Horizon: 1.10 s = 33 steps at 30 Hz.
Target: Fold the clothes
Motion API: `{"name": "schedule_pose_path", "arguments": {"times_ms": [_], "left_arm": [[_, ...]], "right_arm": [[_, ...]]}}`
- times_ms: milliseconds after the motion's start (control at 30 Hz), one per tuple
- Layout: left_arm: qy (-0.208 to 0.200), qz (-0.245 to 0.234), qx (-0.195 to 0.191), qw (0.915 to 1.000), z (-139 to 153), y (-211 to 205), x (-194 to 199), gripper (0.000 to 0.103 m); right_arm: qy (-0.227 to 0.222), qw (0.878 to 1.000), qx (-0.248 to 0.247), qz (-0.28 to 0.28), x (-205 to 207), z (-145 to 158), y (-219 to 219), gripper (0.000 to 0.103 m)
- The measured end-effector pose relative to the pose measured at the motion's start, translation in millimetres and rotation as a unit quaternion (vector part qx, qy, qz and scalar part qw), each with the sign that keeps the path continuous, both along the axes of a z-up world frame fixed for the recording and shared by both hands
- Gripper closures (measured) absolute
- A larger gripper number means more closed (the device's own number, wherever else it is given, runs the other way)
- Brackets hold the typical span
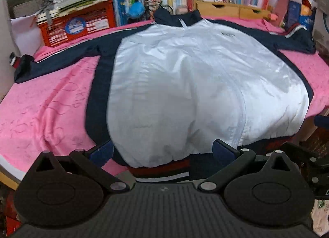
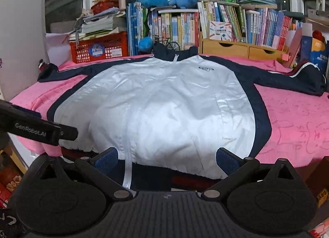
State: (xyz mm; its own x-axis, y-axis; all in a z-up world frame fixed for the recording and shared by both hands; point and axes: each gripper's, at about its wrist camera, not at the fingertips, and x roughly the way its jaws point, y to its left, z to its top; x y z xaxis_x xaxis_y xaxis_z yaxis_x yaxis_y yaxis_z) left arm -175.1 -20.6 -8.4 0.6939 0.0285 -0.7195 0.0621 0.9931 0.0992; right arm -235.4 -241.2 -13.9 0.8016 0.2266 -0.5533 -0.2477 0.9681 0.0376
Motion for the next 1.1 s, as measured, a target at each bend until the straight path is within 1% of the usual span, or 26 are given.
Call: {"name": "schedule_pose_path", "arguments": {"times_ms": [67, 133, 200, 267, 333, 467, 533, 633, 700, 800, 867, 933, 1000, 1033, 1100], "left_arm": [[0.021, -0.002, 0.015, 0.9997, -13.9, -2.9, 6.9, 0.0], [0.038, -0.004, 0.026, 0.9989, -24.3, -2.9, 9.3, 0.0], [0.055, -0.004, 0.035, 0.9979, -31.6, -0.3, 10.8, 0.0], [0.064, -0.005, 0.037, 0.9972, -31.5, 1.9, 12.0, 0.0], [0.059, -0.014, 0.027, 0.9978, -22.2, 3.2, 13.2, 0.0], [0.021, -0.043, -0.011, 0.9988, 11.2, 0.4, 24.2, 0.0], [0.003, -0.056, -0.022, 0.9982, 25.4, -4.0, 36.5, 0.0], [-0.019, -0.066, -0.015, 0.9975, 39.0, -14.6, 65.8, 0.0], [-0.027, -0.067, -0.001, 0.9974, 41.8, -22.7, 90.1, 0.0], [-0.028, -0.061, 0.015, 0.9976, 35.6, -31.5, 126.2, 0.0], [-0.018, -0.052, 0.023, 0.9982, 27.8, -32.9, 150.6, 0.0], [-0.006, -0.04, 0.027, 0.9988, 19.6, -30.6, 168.5, 0.0], [0.007, -0.027, 0.027, 0.9992, 9.7, -26.9, 181.7, 0.0], [0.011, -0.021, 0.02, 0.9995, 4.8, -23.8, 188.1, 0.0], [0.011, -0.014, -0.006, 0.9998, 3.3, -15.0, 195.0, 0.0]], "right_arm": [[0.02, 1.0, 0.001, -0.004, 6.9, -11.0, -5.8, 0.0], [0.06, 0.998, -0.002, -0.033, 18.3, -27.1, -13.7, 0.0], [0.089, 0.995, -0.003, -0.052, 25.6, -39.9, -20.7, 0.0], [0.091, 0.995, 0.008, -0.051, 26.3, -40.8, -26.7, 0.0], [0.091, 0.994, 0.02, -0.049, 26.5, -40.6, -32.6, 0.0], [0.018, 0.999, 0.042, -0.03, 25.6, -10.4, -42.1, 0.0], [-0.025, 0.998, 0.044, -0.029, 30.5, 6.0, -48.3, 0.0], [-0.083, 0.995, 0.035, -0.054, 48.0, 23.8, -66.5, 0.0], [-0.101, 0.99, 0.026, -0.092, 68.1, 29.9, -90.6, 0.0], [-0.117, 0.982, 0.018, -0.145, 102.5, 35.6, -132.5, 0.0], [-0.122, 0.977, 0.02, -0.176, 126.9, 37.0, -162.5, 0.0], [-0.135, 0.963, 0.032, -0.229, 152.3, 34.0, -196.8, 0.0], [-0.147, 0.946, 0.045, -0.284, 177.7, 30.6, -231.4, 0.0], [-0.153, 0.937, 0.051, -0.311, 190.4, 29.0, -248.7, 0.0], [-0.166, 0.922, 0.03, -0.349, 217.0, 22.0, -270.3, 0.0]]}}
